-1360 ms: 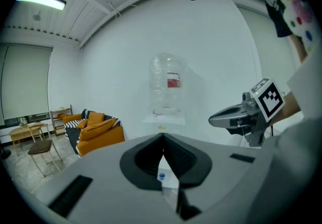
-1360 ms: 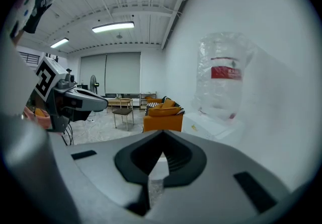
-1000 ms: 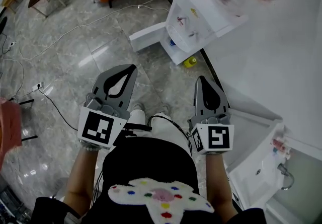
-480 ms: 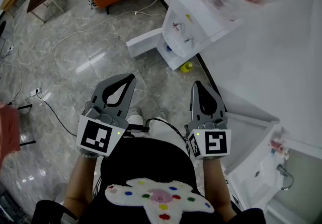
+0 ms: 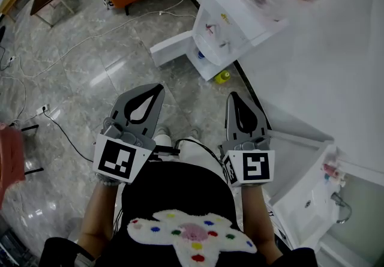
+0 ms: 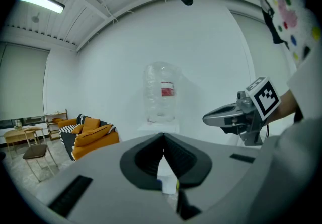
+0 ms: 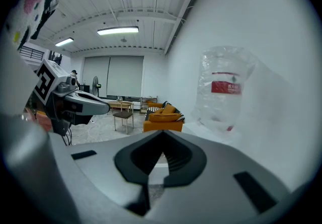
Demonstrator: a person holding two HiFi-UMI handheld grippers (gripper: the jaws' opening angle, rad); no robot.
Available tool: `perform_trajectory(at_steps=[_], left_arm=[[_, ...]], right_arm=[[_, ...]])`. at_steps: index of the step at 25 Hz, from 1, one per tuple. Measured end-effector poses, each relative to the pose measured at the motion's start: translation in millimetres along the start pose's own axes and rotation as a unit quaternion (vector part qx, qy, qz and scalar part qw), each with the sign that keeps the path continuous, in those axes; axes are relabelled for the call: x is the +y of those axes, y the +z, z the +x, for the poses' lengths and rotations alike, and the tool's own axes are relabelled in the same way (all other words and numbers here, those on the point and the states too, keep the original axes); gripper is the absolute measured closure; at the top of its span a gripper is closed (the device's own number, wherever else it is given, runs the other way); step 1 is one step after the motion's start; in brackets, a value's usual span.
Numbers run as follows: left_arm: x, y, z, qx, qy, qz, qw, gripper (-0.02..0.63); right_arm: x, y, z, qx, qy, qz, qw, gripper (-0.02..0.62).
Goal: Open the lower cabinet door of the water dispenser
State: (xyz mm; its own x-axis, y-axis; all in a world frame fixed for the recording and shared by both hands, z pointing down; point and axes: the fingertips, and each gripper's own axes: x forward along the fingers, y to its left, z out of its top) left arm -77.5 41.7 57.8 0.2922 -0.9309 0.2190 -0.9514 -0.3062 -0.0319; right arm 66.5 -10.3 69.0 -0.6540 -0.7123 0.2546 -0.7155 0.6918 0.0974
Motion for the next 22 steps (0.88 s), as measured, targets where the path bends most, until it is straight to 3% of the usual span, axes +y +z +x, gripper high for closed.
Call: perform_trajectory(at_steps=[22], left_arm=[[2.0, -3.5, 1.5, 0.003, -0.005, -0.001, 1.0, 0.594]], right_arm=[[4.3, 2.0, 2.8, -0.003, 0.0, -0.005, 1.0, 0.592]])
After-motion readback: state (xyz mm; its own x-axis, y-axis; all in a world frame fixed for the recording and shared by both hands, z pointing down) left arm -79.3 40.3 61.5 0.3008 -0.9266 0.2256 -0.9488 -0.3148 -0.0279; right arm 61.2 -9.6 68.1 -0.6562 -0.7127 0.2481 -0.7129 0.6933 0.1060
